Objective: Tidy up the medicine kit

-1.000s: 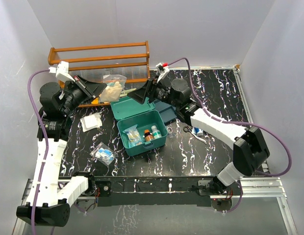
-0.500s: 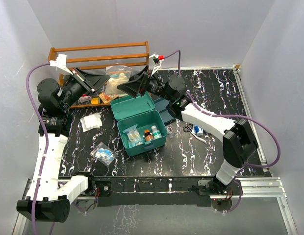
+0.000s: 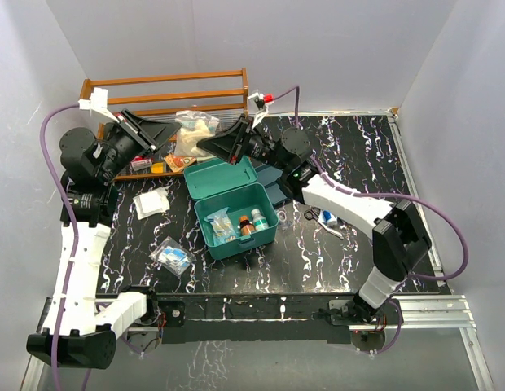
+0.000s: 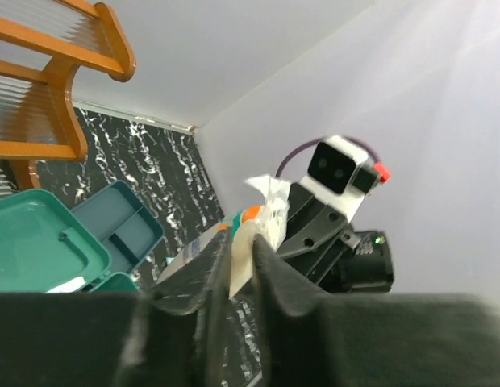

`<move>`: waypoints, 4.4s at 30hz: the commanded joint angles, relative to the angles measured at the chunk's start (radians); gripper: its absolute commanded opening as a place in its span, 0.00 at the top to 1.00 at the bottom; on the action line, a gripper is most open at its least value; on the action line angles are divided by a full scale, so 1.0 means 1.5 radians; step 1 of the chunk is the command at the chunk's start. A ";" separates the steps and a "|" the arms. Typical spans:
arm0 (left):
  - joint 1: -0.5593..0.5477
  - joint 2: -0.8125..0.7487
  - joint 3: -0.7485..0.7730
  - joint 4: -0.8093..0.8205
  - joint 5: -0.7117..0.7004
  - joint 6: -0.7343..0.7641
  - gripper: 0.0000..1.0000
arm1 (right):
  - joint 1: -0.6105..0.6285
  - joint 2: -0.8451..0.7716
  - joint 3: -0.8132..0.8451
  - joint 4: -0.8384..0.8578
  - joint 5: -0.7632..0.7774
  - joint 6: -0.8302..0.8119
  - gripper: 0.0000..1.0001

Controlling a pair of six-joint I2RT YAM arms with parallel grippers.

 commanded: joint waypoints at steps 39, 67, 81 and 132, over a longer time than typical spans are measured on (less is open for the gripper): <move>0.001 0.004 -0.103 -0.327 -0.308 0.236 0.29 | -0.004 -0.003 0.052 -0.862 0.047 -0.278 1.00; 0.002 -0.132 -0.153 -0.418 -0.335 0.248 0.28 | 0.076 0.131 0.076 -0.794 0.119 -0.092 0.97; 0.002 -0.118 -0.151 -0.411 -0.339 0.247 0.28 | 0.090 0.128 0.084 -0.807 0.199 -0.093 0.56; 0.004 -0.037 -0.357 -0.604 -0.445 -0.050 0.22 | 0.129 -0.019 0.017 -0.734 0.341 -0.168 0.55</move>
